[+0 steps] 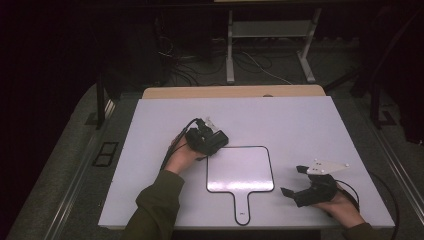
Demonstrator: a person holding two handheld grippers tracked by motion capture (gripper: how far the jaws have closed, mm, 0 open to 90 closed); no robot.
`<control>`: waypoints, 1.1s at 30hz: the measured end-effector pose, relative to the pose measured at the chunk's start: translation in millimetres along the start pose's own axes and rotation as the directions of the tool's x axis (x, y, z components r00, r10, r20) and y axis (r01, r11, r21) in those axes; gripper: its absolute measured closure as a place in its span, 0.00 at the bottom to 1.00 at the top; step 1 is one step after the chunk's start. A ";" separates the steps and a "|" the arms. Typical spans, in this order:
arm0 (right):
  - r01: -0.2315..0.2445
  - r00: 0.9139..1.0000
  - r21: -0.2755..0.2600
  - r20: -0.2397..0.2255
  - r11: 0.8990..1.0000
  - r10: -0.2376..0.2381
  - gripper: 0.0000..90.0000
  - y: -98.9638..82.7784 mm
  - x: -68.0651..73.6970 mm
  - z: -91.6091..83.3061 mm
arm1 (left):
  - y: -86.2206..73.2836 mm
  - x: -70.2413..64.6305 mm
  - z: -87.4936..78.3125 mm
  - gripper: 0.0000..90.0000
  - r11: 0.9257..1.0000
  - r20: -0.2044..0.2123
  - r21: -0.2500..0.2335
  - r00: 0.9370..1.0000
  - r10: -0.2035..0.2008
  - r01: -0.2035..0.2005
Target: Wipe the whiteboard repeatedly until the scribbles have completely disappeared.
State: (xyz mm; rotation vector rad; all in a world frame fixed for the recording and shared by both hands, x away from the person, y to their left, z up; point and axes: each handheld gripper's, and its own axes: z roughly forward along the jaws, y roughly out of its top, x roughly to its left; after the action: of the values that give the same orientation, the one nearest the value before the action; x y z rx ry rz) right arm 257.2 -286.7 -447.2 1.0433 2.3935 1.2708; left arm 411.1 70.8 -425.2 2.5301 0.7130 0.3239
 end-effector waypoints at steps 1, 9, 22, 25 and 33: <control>0.001 1.000 0.000 0.000 1.000 -0.001 0.00 0.1 0.1 0.1 | 0.5 -2.8 -0.3 0.44 1.000 0.005 0.002 1.000 0.006 -0.006; 0.004 1.000 -0.002 0.001 1.000 -0.004 0.00 0.4 0.2 0.5 | 6.4 -21.8 1.7 0.44 0.999 0.079 -0.002 0.995 0.054 -0.054; 0.000 1.000 -0.004 0.001 1.000 0.000 0.00 0.6 -0.6 0.6 | 17.6 -21.2 9.5 0.43 0.999 0.098 -0.019 0.994 0.051 -0.050; -0.003 1.000 -0.009 0.004 1.000 0.003 0.00 1.5 -0.8 -0.1 | 17.0 -20.5 8.6 0.43 1.000 0.141 -0.028 0.990 0.010 -0.006; -0.011 1.000 -0.009 0.008 1.000 0.011 0.00 2.1 -2.3 1.0 | 21.1 -11.4 -0.9 0.43 0.992 0.173 -0.111 0.984 -0.032 0.052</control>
State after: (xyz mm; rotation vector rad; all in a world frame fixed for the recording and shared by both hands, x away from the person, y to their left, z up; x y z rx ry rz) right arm 260.4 -286.8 -446.3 1.0582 2.3769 1.2772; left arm 410.2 49.3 -414.7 2.3953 0.6598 0.1271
